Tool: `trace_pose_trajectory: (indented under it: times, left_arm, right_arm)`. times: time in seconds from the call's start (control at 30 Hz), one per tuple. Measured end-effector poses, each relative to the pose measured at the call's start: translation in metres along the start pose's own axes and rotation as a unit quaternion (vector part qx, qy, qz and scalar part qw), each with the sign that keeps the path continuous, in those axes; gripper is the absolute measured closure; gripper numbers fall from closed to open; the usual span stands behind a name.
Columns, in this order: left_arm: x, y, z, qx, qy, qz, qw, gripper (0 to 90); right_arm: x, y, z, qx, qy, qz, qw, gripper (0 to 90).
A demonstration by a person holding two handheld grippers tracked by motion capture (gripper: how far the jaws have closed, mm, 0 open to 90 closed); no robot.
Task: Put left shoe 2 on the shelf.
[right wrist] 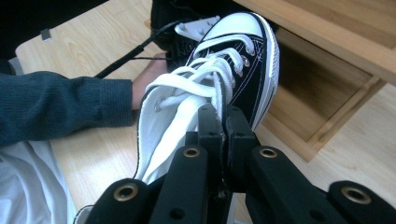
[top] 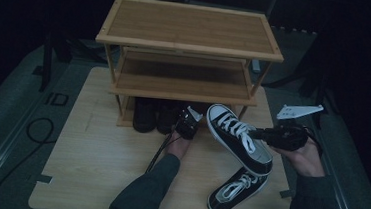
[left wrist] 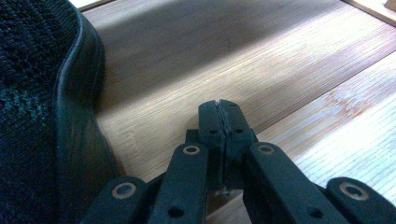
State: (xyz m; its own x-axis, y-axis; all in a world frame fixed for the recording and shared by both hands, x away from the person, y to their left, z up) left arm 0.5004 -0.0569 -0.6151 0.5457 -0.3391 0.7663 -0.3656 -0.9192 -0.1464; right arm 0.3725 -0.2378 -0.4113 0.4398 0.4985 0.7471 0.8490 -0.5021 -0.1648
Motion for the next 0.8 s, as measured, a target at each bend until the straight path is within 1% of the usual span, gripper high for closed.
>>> trace_pose_trajectory:
  times: [0.07, 0.2, 0.33, 0.4, 0.43, 0.47, 0.53, 0.57, 0.63, 0.67, 0.73, 0.8]
  left_arm:
    - [0.001, 0.001, 0.0, 0.0, 0.004, -0.007, 1.0, 89.0]
    - [0.001, 0.001, 0.0, -0.001, 0.004, -0.007, 1.0, 89.1]
    - [0.001, 0.001, 0.0, -0.002, 0.004, -0.007, 1.0, 89.1]
    - [0.001, 0.0, 0.0, 0.005, 0.005, -0.008, 0.9999, 89.1]
    - [0.001, 0.0, 0.0, 0.005, 0.005, -0.008, 0.9999, 89.1]
    - [0.001, 0.0, 0.0, 0.005, 0.003, -0.006, 1.0, 89.1]
    - [0.001, 0.0, 0.001, 0.005, 0.007, -0.01, 0.9999, 89.2]
    - [0.001, 0.0, 0.0, 0.004, 0.006, -0.009, 0.9999, 89.2]
    - [0.001, 0.0, 0.0, 0.004, 0.004, -0.008, 0.9999, 89.1]
    - [0.001, 0.0, 0.0, 0.005, 0.005, -0.008, 0.9999, 89.2]
    - [0.001, 0.0, 0.0, 0.005, 0.006, -0.008, 0.9999, 89.2]
    - [0.001, 0.0, 0.001, 0.005, 0.007, -0.01, 0.9999, 89.2]
  right_arm:
    - [0.002, -0.002, -0.001, 0.005, 0.002, -0.003, 1.0, 88.3]
    - [0.007, -0.004, -0.005, 0.016, 0.008, -0.01, 0.9998, 88.3]
    - [0.013, -0.008, -0.008, 0.022, 0.011, -0.018, 0.9995, 88.3]
    - [0.016, -0.01, -0.009, 0.025, 0.014, -0.02, 0.9994, 88.4]
    - [0.016, -0.01, -0.009, 0.025, 0.014, -0.02, 0.9994, 88.4]
    - [0.018, -0.011, -0.01, 0.027, 0.016, -0.022, 0.9993, 88.3]
    - [0.023, -0.013, -0.012, 0.032, 0.023, -0.026, 0.9989, 88.4]
    - [0.026, -0.013, -0.014, 0.03, 0.027, -0.027, 0.9988, 88.3]
    - [0.031, -0.014, -0.017, 0.037, 0.04, -0.027, 0.9982, 88.4]
    - [0.035, -0.013, -0.019, 0.032, 0.045, -0.025, 0.9982, 88.4]
    - [0.04, -0.011, -0.021, 0.033, 0.053, -0.024, 0.9978, 88.4]
    - [0.046, -0.008, -0.021, 0.028, 0.057, -0.023, 0.9977, 88.4]
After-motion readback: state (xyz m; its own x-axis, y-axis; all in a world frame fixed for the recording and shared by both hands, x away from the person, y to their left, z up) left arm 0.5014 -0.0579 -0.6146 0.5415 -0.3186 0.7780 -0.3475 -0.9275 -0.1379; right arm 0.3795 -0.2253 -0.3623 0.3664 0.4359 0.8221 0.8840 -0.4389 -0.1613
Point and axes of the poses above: each handheld gripper's, and its own axes: z roughly forward along the jaws, x roughly out of its top, y roughly to its right, the point moved 9 cm from there along z, roughly forward along the jaws, and after that the axes turned 6 degrees about x, right-handed, at the moved point
